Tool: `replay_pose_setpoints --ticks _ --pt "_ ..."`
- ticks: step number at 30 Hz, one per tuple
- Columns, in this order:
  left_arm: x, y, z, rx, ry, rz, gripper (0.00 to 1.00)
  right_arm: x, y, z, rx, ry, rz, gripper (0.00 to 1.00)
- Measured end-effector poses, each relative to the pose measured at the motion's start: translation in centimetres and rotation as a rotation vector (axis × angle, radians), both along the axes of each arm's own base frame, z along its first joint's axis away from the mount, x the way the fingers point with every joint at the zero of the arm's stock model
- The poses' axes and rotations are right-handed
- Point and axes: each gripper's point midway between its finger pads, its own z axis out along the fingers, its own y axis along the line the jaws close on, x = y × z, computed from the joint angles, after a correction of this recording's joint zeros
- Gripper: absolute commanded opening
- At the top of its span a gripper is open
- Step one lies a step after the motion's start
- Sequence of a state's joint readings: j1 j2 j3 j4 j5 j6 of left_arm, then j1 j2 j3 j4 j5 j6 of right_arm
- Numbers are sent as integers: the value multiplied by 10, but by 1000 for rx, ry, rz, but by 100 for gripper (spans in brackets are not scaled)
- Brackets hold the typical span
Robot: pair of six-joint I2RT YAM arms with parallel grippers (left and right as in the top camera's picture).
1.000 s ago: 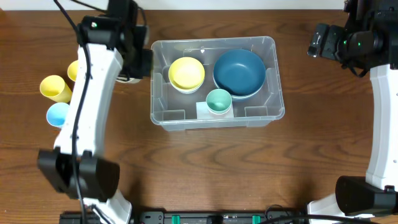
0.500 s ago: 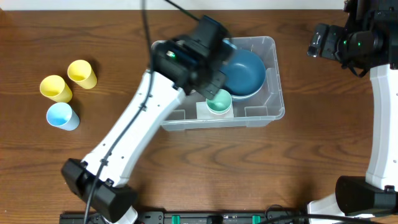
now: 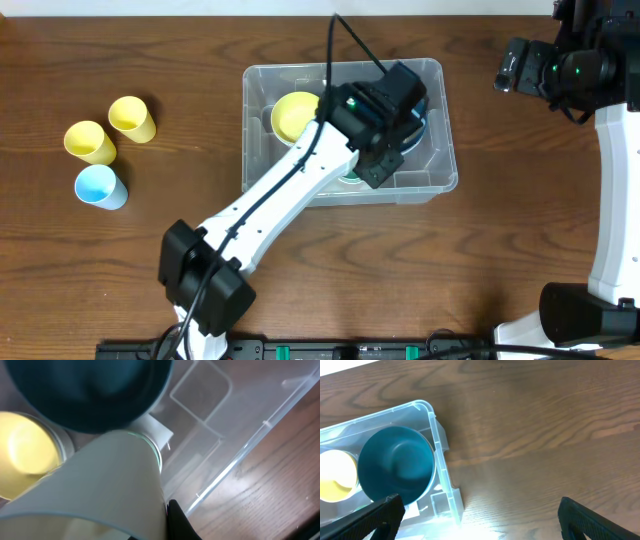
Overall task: Pack container
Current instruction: 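Carry the cream cup into the bin onto the green cup, then release the cream cup and move the left gripper to the yellow cup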
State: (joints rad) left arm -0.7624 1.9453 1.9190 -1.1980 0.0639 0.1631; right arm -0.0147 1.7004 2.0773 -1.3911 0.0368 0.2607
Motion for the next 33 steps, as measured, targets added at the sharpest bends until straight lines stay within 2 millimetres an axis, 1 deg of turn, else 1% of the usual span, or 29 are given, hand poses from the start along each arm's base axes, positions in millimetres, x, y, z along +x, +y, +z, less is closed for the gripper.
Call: replay_pose_setpoints --ticks 7,8,9,10,11,13,14,15,16,22,25,26,28,30,33 --pt "-7 8 -4 34 33 -1 6 0 0 0 0 0 0 99" --pt "-7 8 -4 36 33 -1 7 0 0 0 0 0 0 99" --pt "-7 8 -4 38 32 0 10 0 0 0 0 0 0 99" --pt "-7 8 -4 38 33 0 17 0 0 0 0 0 0 99" --pt "-7 9 -4 40 31 -1 38 0 0 0 0 0 0 99" --pt "-6 9 -4 46 26 -9 64 0 0 0 0 0 0 99" --pt "-6 9 -4 45 26 -9 75 0 0 0 0 0 0 99" --pt "-6 9 -4 46 25 -10 81 0 0 0 0 0 0 99" --pt "-6 9 -4 47 23 -13 85 0 0 0 0 0 0 99" --pt "-2 16 -4 71 10 4 89 0 0 0 0 0 0 99" --pt "7 27 -3 70 11 62 91 0 0 0 0 0 0 99" --pt "12 33 -1 64 8 96 91 0 0 0 0 0 0 99" --pt "23 50 9 42 -7 166 93 0 0 0 0 0 0 99" --pt "36 74 27 8 -40 254 94 0 0 0 0 0 0 99" --pt "53 126 66 -56 -119 415 94 0 0 0 0 0 0 99"
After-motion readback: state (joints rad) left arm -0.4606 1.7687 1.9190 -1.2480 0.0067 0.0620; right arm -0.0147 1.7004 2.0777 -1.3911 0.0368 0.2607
